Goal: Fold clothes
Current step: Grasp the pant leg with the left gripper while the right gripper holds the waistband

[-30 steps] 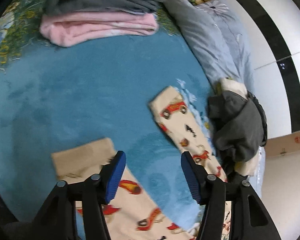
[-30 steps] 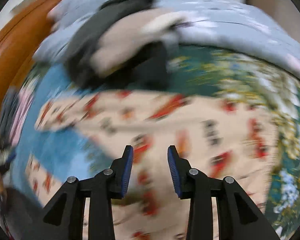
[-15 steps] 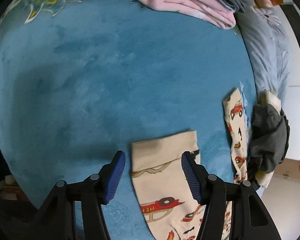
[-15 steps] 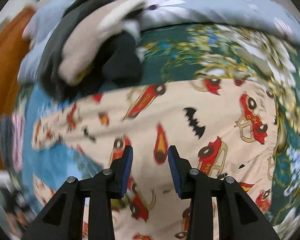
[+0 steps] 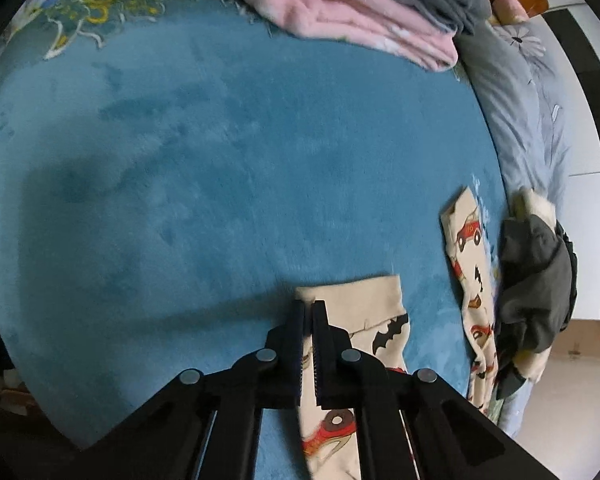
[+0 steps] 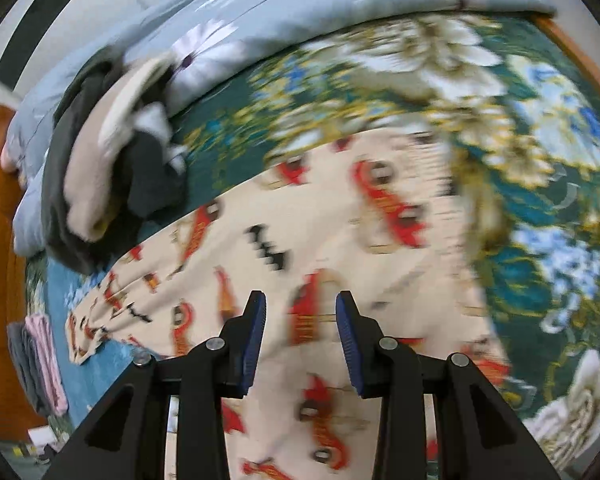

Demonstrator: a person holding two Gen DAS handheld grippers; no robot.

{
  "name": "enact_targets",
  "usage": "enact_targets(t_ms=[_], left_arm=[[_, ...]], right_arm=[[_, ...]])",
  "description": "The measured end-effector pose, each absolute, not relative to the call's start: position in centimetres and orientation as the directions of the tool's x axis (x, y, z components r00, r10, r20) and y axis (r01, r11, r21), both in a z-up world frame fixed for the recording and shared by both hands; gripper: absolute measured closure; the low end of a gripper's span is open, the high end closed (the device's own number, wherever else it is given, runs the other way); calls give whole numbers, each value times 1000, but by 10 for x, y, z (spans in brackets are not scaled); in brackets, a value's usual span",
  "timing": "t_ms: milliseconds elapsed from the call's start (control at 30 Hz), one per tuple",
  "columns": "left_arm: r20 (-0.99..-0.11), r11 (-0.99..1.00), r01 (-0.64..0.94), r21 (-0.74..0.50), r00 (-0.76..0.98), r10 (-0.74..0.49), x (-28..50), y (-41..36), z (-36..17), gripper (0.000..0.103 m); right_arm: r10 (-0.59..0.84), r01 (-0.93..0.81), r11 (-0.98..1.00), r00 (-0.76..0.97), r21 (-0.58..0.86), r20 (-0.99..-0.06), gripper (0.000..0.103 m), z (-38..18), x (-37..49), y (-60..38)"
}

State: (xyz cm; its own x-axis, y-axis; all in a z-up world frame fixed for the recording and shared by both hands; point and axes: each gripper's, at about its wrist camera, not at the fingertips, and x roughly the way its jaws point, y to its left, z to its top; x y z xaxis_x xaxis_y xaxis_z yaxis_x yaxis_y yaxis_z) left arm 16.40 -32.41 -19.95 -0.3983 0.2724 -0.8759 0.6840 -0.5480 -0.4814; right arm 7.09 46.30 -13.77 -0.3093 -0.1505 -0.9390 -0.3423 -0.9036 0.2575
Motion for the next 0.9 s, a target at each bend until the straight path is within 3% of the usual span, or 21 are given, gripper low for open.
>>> enact_targets(t_ms=[133,200,300,433,600,700,733,767,800,900], left_arm=[[-873,-548,681,-486,-408,267,166,-325,-196,99],[-870,-547,678,-491,-412,270,167,-325,-195,99],[-866,-549,671,-497,-417,275,166,-324,-192,99],[-860,-548,664,-508,-427,279,165,-321,-188,99],[-852,-551,653,-520,-441,282,164,-317,-182,99],[-847,-552,646,-528,-449,284,164,-315,-178,99],[-845,-552,643,-530,-452,285,164,-314,-176,99],[-844,-553,641,-532,-454,285,163,-313,-175,99],[-839,-548,639,-540,-465,283,164,-313,-172,99],[-820,-530,633,-565,-504,272,167,-312,-160,99]], right_arm=[[-90,-407,-887,-309,217,-947,65,-131,102,504],[-66,-442,-874,-301,201,-951,51,-133,123,526],[-30,-553,-815,-258,173,-966,50,-149,150,557],[-138,-673,-688,-244,270,-960,50,-183,177,582],[-266,-705,-590,-290,393,-919,50,-208,187,578],[-273,-731,-553,-294,400,-916,49,-215,188,575],[-273,-739,-540,-300,404,-914,51,-215,189,576],[-275,-744,-529,-306,409,-911,66,-214,190,576],[-290,-739,-526,-310,421,-905,88,-214,189,575],[-314,-729,-528,-310,436,-898,94,-208,186,572]])
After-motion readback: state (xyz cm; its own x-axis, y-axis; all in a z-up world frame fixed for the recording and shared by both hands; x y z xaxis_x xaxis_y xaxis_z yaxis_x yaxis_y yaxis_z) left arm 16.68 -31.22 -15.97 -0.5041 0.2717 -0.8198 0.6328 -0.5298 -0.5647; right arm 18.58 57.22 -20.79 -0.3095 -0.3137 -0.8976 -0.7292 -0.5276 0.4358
